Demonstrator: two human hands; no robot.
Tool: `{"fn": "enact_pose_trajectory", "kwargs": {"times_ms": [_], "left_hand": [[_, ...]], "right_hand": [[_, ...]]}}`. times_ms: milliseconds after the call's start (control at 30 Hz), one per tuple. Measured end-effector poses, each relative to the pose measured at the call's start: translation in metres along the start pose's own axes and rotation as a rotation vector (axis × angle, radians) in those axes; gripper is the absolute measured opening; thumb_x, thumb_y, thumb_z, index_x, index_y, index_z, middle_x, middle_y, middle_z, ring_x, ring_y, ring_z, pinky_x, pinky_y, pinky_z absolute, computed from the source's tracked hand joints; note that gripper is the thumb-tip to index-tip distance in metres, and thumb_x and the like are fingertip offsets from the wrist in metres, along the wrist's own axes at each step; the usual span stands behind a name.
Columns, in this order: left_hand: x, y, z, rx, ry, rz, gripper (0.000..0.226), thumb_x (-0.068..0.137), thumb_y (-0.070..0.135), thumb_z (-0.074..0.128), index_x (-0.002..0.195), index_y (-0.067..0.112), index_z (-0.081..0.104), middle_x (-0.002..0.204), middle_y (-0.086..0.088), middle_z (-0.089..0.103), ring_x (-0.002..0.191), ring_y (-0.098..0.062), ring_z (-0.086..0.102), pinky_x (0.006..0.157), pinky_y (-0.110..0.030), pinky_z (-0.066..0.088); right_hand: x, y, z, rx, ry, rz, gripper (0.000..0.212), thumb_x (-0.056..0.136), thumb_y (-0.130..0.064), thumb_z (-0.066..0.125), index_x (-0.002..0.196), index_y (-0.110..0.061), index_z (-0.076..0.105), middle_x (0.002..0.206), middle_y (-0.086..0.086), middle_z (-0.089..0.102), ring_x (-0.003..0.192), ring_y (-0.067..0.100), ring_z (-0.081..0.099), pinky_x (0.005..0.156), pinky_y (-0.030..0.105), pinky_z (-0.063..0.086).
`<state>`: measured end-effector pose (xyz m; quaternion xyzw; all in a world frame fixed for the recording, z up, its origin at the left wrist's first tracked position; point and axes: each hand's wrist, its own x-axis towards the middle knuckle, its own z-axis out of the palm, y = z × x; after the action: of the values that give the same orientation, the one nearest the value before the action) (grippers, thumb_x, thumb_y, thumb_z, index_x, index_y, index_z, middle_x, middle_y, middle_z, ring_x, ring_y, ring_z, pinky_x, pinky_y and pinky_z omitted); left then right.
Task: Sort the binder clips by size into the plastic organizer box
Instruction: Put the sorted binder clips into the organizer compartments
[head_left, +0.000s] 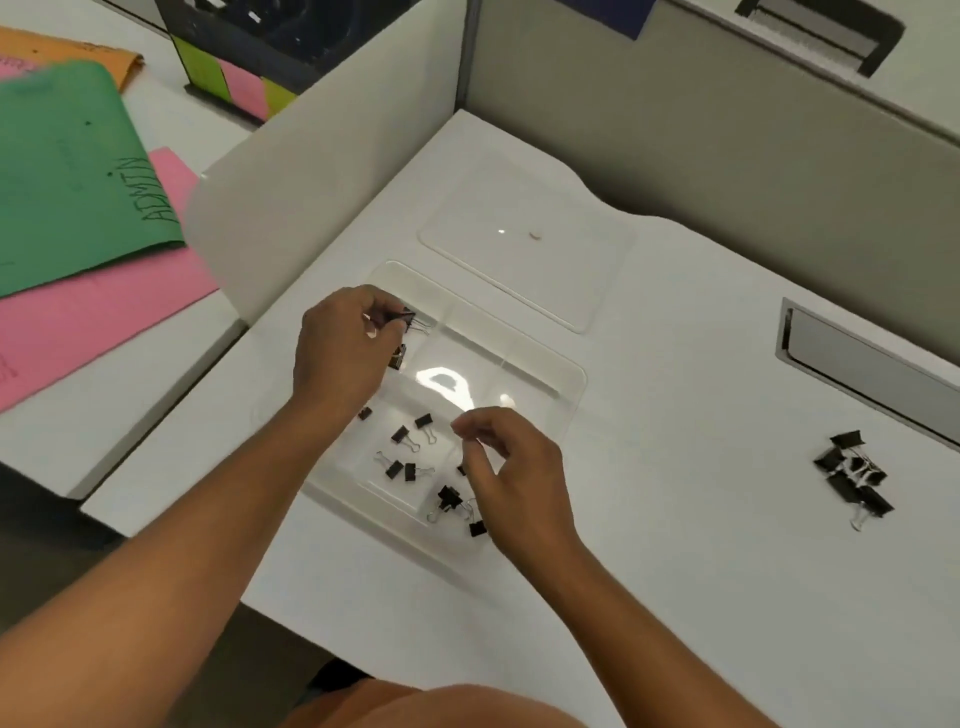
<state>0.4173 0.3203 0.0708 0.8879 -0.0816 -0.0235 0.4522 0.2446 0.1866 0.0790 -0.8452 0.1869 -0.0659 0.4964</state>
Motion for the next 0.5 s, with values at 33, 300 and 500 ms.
{"fn": "enact_pose_trajectory", "kwargs": {"times_ms": [33,300,500], "left_hand": [[0.008,-0.004,0.005,0.094,-0.031,0.016,0.013,0.094,0.023,0.074,0.105,0.031,0.074,0.105,0.009,0.073,0.097,-0.014,0.063,0.090,-0.031,0.052],[0.005,0.001,0.020,0.087,0.017,0.027,0.038,0.099,0.006,0.054,0.122,0.029,0.073,0.130,0.003,0.058,0.111,-0.019,0.061,0.103,-0.034,0.051],[-0.081,0.055,0.044,-0.125,0.084,0.103,0.038,0.092,-0.004,0.049,0.102,0.022,0.075,0.114,0.007,0.056,0.087,-0.010,0.060,0.073,-0.024,0.049]], "right_hand": [[-0.009,0.002,-0.005,0.028,0.014,0.019,0.026,0.098,-0.006,0.061,0.106,-0.027,0.074,0.107,-0.021,0.073,0.108,0.001,0.069,0.098,0.016,0.051],[-0.056,0.018,-0.052,0.154,0.166,0.119,0.028,0.096,0.000,0.062,0.102,-0.024,0.074,0.100,-0.018,0.075,0.105,0.004,0.071,0.094,0.015,0.053],[-0.079,0.036,-0.090,0.227,0.283,0.147,0.031,0.095,0.004,0.061,0.098,-0.024,0.075,0.098,-0.013,0.076,0.102,0.010,0.072,0.094,0.024,0.056]]}}
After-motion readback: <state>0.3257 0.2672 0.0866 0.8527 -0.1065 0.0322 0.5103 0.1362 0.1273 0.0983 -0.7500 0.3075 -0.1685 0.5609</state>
